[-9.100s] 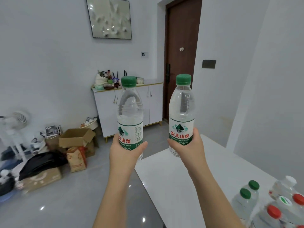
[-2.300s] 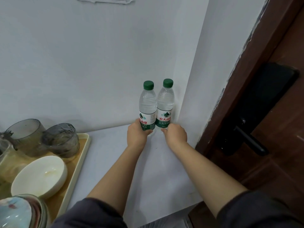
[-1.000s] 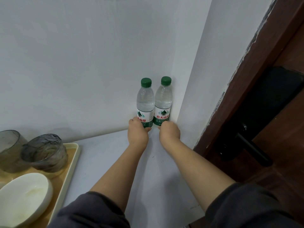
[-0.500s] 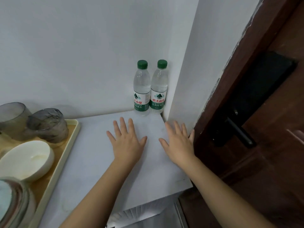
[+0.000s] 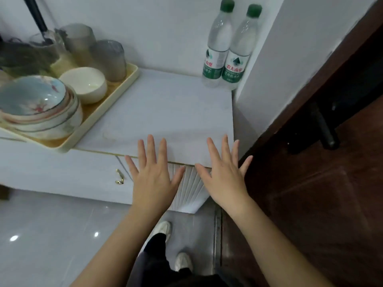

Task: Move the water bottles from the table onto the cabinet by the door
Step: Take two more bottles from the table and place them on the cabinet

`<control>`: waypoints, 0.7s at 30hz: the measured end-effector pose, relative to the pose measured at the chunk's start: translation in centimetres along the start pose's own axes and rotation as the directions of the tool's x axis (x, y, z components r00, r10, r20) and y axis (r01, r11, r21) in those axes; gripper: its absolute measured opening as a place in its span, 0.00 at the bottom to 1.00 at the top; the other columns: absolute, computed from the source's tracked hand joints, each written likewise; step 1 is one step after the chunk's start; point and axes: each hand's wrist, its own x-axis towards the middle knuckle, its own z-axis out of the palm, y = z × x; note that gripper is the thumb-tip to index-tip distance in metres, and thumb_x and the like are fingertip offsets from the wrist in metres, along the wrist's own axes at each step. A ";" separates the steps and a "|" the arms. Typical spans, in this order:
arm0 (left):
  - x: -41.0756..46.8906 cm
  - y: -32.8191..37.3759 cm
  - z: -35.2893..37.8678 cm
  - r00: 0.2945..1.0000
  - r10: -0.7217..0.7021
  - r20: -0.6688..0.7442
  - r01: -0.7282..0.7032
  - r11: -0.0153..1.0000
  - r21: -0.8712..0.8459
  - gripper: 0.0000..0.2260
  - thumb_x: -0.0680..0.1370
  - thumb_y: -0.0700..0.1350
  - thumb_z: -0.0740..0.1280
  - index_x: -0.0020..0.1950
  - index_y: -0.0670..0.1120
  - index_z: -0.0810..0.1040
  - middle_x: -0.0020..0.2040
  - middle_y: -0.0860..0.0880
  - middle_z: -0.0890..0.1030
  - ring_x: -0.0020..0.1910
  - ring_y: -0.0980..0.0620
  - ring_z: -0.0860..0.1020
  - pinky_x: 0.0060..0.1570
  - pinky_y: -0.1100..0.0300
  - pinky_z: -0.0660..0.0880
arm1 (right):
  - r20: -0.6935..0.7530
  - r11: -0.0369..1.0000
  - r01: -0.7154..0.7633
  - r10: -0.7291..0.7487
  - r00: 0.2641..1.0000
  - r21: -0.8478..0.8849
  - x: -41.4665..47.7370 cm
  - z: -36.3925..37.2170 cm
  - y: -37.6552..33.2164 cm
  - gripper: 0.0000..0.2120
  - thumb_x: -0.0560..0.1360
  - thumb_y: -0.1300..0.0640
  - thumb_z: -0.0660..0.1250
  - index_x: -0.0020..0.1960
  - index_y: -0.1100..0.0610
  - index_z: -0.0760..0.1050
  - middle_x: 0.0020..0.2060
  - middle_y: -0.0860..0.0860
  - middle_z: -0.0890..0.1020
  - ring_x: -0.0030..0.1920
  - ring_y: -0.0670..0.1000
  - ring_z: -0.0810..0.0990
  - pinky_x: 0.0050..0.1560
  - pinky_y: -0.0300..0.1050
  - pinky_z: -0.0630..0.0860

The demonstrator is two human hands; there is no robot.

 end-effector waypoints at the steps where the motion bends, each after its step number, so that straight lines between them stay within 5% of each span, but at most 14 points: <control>1: -1.5 -0.3 0.0 1.000 -0.029 -0.005 0.029 1.000 0.006 0.37 0.76 0.67 0.47 0.79 0.46 0.55 0.79 0.42 0.52 0.78 0.40 0.47 0.72 0.34 0.48 | 0.010 1.000 0.026 -0.026 1.000 -0.011 -0.7 0.3 -0.2 0.34 0.80 0.37 0.52 0.80 0.44 0.40 0.79 0.53 0.36 0.76 0.59 0.29 0.71 0.72 0.33; 13: -13.4 -4.7 2.1 0.926 -0.357 0.125 0.351 0.934 0.070 0.36 0.78 0.66 0.49 0.79 0.46 0.53 0.80 0.42 0.49 0.78 0.40 0.44 0.72 0.33 0.46 | 0.226 0.853 0.461 -0.412 0.883 -0.244 -6.3 6.7 -2.0 0.37 0.80 0.36 0.52 0.79 0.45 0.34 0.78 0.55 0.32 0.75 0.61 0.27 0.68 0.70 0.28; 21: -20.2 -6.9 2.5 0.788 -0.525 0.322 0.526 0.846 0.093 0.35 0.78 0.66 0.48 0.80 0.50 0.45 0.80 0.45 0.43 0.78 0.42 0.39 0.74 0.36 0.42 | 0.519 0.753 0.615 -0.438 0.734 -0.235 -8.4 11.7 -3.9 0.36 0.80 0.36 0.50 0.79 0.45 0.34 0.78 0.55 0.34 0.76 0.63 0.30 0.70 0.73 0.34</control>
